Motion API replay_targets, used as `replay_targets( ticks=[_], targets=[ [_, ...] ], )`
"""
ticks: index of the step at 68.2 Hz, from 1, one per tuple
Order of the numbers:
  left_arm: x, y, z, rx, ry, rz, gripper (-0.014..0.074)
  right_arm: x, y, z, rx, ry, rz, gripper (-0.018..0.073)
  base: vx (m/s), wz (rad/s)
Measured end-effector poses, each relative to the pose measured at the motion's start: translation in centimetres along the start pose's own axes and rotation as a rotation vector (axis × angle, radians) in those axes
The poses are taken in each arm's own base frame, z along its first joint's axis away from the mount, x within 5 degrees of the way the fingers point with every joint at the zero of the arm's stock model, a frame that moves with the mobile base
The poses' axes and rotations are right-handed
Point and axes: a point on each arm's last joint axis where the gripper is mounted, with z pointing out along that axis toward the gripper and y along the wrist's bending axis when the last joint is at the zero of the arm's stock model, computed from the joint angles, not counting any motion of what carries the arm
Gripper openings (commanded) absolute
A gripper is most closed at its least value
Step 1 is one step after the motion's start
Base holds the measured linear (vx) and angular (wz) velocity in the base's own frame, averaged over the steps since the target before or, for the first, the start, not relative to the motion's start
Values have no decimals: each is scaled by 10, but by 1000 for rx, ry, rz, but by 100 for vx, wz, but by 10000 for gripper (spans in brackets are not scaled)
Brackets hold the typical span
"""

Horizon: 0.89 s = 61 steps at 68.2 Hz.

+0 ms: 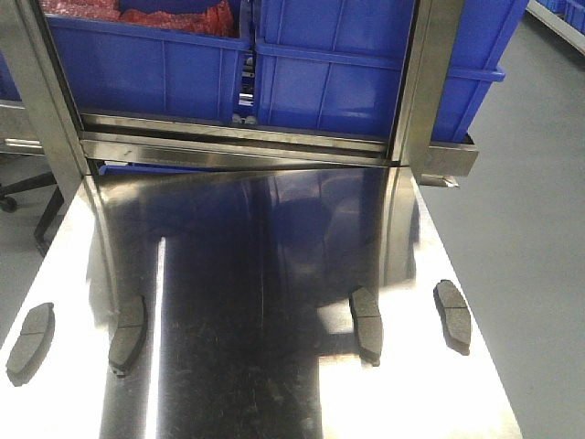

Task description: Move and align brake pads A on conveyor

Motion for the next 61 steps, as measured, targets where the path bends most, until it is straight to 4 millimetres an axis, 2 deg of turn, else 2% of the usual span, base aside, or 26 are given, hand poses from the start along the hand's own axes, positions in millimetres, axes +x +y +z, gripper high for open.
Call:
replay_targets(
  ticks=[35,41,50,61],
  targets=[
    [-4,0,0,0,-30,0,-7,0,0,0,0,0,0,-2,0,0],
    [-19,0,-4,0,-47,-21,-7,0,0,0,0,0,0,-2,0,0],
    [-62,0,-12,1,-60,-29,-7,0,0,0,0,0,0,-2,0,0],
    [-98,0,0,-1,95,-31,-7,0,0,0,0,0,0,-2,0,0]
  ],
)
